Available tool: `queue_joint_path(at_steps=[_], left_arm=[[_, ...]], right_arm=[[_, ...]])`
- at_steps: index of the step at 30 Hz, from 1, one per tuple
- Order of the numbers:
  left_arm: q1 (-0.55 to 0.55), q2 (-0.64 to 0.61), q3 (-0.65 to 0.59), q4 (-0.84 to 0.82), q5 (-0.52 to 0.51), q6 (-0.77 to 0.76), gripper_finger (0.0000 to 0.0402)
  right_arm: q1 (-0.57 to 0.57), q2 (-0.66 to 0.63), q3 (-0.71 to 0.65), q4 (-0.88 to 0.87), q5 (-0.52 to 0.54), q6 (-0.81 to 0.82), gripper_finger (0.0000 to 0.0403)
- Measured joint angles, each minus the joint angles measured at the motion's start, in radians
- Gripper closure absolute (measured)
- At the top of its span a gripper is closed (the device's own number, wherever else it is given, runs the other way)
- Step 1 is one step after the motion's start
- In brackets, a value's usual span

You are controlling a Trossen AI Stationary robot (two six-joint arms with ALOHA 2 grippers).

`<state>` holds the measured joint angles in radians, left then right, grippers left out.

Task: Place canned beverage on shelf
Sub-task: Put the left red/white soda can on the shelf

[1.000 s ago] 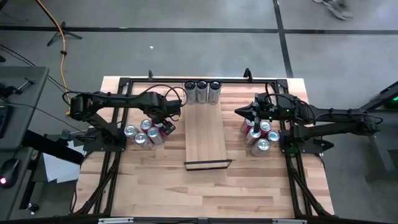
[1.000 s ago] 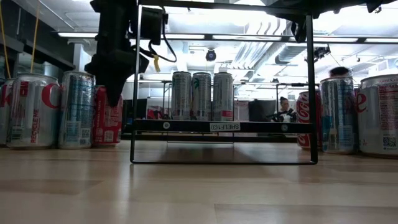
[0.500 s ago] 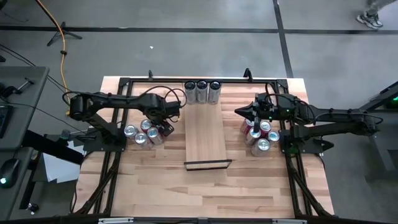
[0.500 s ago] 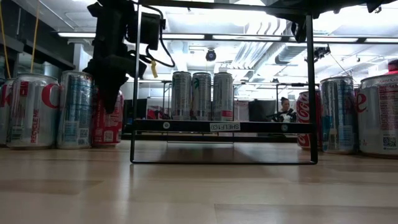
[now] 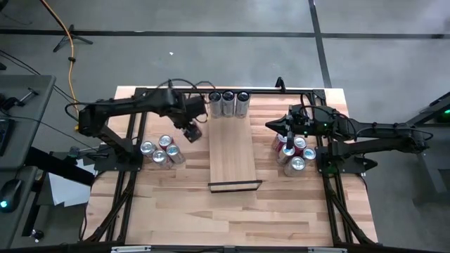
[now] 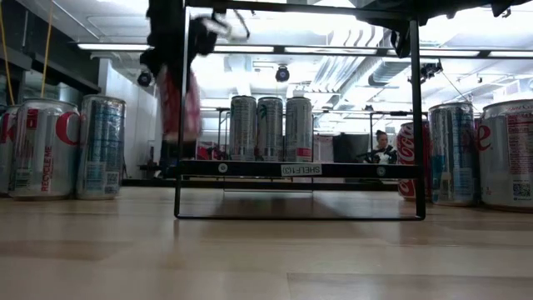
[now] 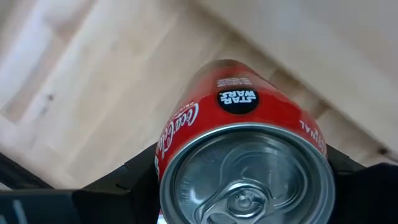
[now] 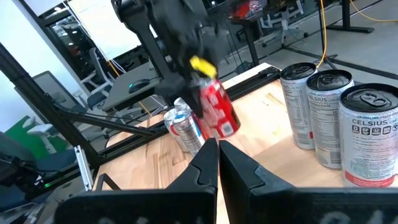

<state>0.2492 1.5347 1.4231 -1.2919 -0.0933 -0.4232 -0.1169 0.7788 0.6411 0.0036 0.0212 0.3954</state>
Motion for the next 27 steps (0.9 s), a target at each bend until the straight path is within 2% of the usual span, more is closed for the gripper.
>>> queue_joint_path(at_steps=[5, 9, 18, 27], left_arm=[[-0.018, -0.003, 0.144, -0.011, -0.002, 0.043, 0.0169], [-0.029, 0.045, 0.225, -0.013, 0.002, 0.097, 0.0169], [-0.034, 0.308, 0.442, -0.107, -0.002, 0.239, 0.0169], [-0.043, 0.434, 0.470, -0.116, -0.002, 0.373, 0.0169]], right_arm=[[0.000, 0.000, 0.000, 0.000, 0.000, -0.001, 0.0402], [0.000, 0.000, 0.000, 0.001, 0.000, -0.003, 0.0402], [0.000, 0.000, 0.000, 0.004, -0.002, 0.001, 0.0402], [0.000, 0.000, 0.000, -0.001, -0.003, 0.025, 0.0402]])
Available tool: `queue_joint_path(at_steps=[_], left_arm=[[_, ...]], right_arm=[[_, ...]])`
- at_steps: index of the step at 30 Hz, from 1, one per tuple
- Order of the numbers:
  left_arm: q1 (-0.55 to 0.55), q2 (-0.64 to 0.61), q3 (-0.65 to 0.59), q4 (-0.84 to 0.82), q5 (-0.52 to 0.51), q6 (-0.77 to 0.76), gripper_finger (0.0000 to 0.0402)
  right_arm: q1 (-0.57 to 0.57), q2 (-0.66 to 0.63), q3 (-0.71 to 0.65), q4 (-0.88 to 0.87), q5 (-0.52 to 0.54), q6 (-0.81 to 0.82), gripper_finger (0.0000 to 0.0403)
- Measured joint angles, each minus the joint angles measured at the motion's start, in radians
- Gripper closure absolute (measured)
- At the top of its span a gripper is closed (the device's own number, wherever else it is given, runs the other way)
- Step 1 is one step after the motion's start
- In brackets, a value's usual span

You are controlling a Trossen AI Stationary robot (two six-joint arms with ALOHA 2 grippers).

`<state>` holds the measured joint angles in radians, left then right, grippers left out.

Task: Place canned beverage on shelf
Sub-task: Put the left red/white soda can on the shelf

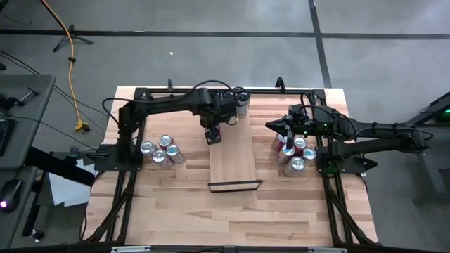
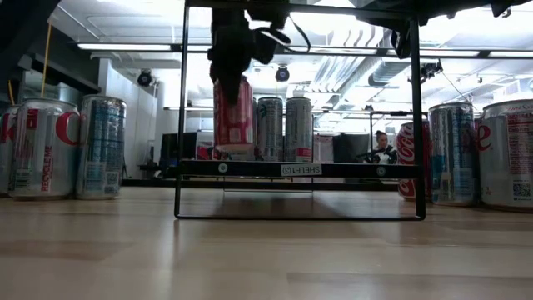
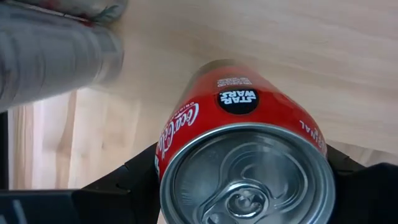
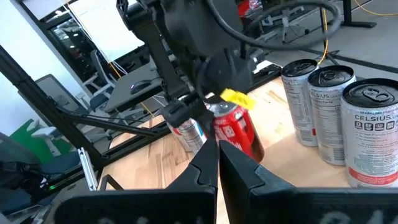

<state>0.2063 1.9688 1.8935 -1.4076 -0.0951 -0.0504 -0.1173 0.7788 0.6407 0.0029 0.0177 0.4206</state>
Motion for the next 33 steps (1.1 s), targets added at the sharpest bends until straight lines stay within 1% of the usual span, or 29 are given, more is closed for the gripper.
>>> queue_joint_path(at_steps=[12, 16, 24, 33], left_arm=[[-0.007, 0.067, 0.000, 0.046, -0.002, 0.055, 0.0165], [-0.011, 0.065, 0.000, 0.050, -0.002, 0.045, 0.0161], [-0.012, 0.065, 0.000, 0.054, -0.002, 0.045, 0.0140], [-0.011, 0.065, 0.000, 0.084, -0.002, 0.054, 0.0136]], right_arm=[[0.000, 0.000, 0.000, 0.000, 0.000, -0.002, 0.0402], [0.000, 0.000, 0.000, 0.000, 0.001, -0.002, 0.0402], [0.000, 0.000, 0.000, -0.002, 0.004, -0.002, 0.0402], [0.000, 0.000, 0.000, -0.003, 0.003, -0.002, 0.0402]])
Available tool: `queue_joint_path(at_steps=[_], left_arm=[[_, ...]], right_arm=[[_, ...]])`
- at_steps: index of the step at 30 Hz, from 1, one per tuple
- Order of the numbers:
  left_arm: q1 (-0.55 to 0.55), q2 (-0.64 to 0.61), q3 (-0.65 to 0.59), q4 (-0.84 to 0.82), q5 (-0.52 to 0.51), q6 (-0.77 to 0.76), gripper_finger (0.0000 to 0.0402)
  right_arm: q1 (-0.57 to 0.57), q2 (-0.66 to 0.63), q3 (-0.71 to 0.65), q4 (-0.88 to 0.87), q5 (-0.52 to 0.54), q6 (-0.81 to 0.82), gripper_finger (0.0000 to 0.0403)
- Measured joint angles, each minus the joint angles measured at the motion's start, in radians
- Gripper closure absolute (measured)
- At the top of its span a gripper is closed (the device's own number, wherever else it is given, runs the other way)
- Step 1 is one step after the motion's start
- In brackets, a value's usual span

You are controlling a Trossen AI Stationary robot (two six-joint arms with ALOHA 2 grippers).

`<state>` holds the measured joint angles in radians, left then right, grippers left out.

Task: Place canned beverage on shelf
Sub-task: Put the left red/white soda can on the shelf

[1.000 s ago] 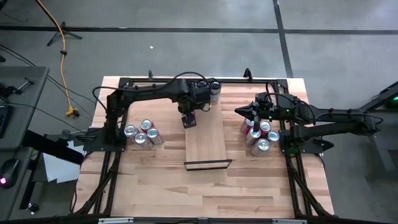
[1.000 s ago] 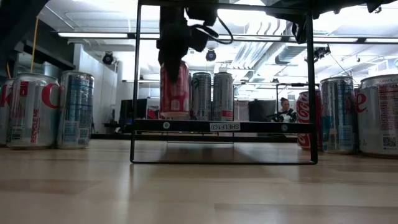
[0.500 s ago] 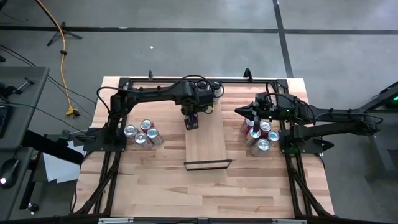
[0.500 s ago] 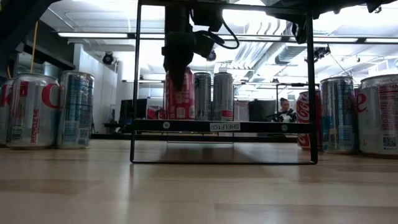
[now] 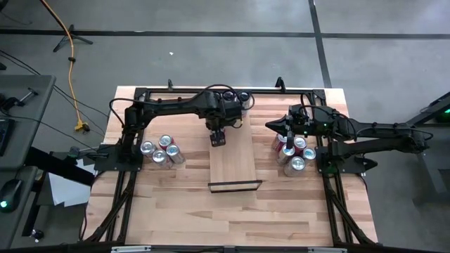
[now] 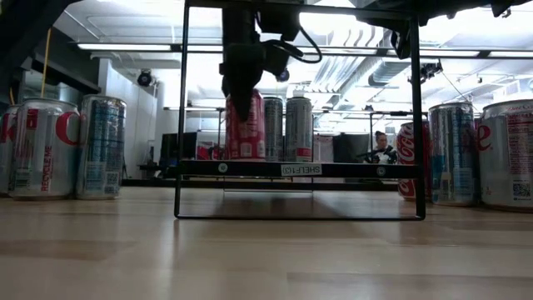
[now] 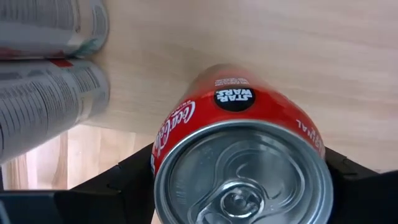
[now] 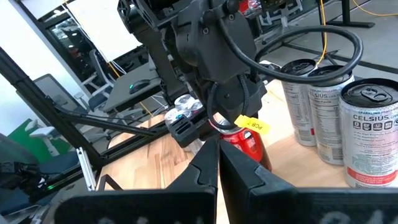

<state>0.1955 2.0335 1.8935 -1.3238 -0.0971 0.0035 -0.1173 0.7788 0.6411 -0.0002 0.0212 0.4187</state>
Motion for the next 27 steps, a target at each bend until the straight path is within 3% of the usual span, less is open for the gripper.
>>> queue_joint_path(at_steps=[27], left_arm=[[0.000, 0.000, 0.000, 0.014, 0.000, 0.005, 0.0135]], right_arm=[[0.000, 0.000, 0.000, 0.000, -0.004, 0.010, 0.0402]])
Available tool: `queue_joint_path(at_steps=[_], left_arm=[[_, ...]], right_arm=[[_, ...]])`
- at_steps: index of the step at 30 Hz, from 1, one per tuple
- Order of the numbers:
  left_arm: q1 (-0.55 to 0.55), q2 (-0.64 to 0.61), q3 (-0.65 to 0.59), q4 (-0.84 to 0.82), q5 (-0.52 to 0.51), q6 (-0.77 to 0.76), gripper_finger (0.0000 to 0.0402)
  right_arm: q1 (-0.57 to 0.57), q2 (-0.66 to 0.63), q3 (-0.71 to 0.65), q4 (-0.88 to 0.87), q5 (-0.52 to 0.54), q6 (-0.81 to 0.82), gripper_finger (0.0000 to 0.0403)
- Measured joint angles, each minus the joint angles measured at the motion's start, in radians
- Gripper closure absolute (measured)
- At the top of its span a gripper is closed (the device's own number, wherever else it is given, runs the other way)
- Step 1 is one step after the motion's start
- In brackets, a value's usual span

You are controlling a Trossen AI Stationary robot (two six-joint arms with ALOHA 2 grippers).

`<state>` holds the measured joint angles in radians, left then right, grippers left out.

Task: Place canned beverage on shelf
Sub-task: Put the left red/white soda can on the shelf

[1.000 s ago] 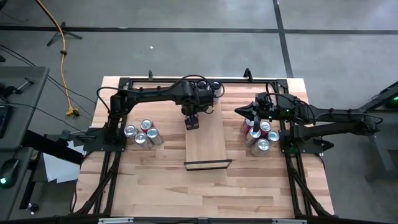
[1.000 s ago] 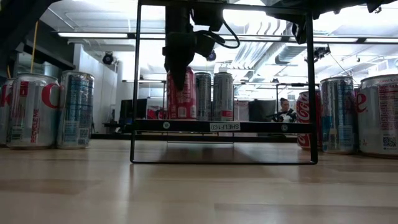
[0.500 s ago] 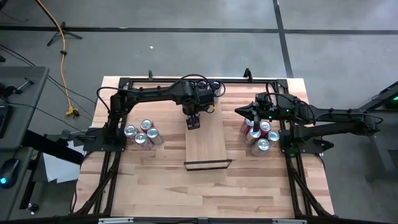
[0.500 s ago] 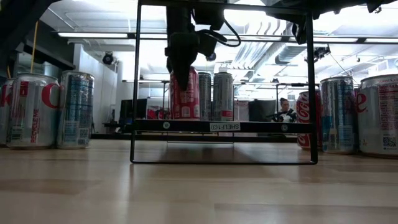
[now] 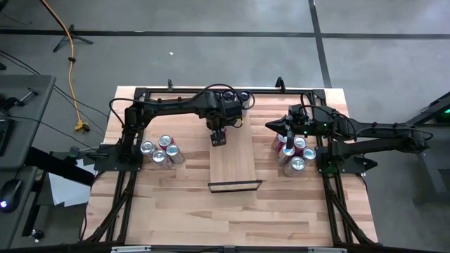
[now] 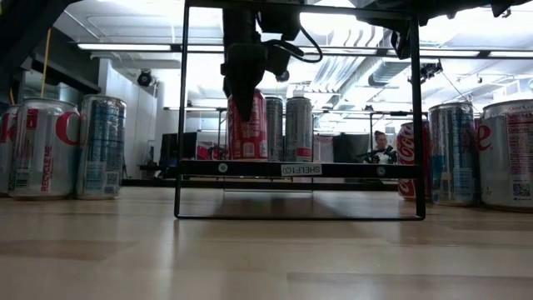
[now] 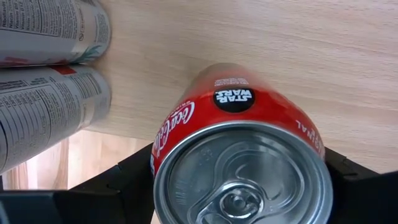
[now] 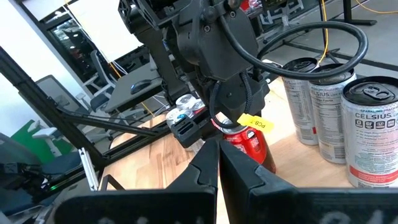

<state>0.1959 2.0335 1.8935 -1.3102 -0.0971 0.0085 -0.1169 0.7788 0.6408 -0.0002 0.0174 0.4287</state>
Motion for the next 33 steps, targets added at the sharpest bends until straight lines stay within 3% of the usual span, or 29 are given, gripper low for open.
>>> queue_joint_path(at_steps=[7, 20, 26, 33], left_arm=[[0.000, 0.000, 0.000, 0.000, 0.000, 0.007, 0.0125], [0.000, -0.004, 0.002, -0.003, 0.001, 0.012, 0.0044], [0.006, -0.033, 0.098, -0.076, 0.002, -0.004, 0.0041], [-0.017, -0.151, 0.164, -0.005, 0.011, -0.045, 0.0041]], right_arm=[[0.000, 0.000, 0.000, 0.000, 0.000, -0.001, 0.0402], [0.000, 0.000, 0.000, 0.002, 0.001, 0.000, 0.0402], [0.000, 0.000, 0.000, 0.005, 0.001, 0.000, 0.0402], [0.000, 0.000, 0.000, 0.013, 0.005, -0.002, 0.0402]])
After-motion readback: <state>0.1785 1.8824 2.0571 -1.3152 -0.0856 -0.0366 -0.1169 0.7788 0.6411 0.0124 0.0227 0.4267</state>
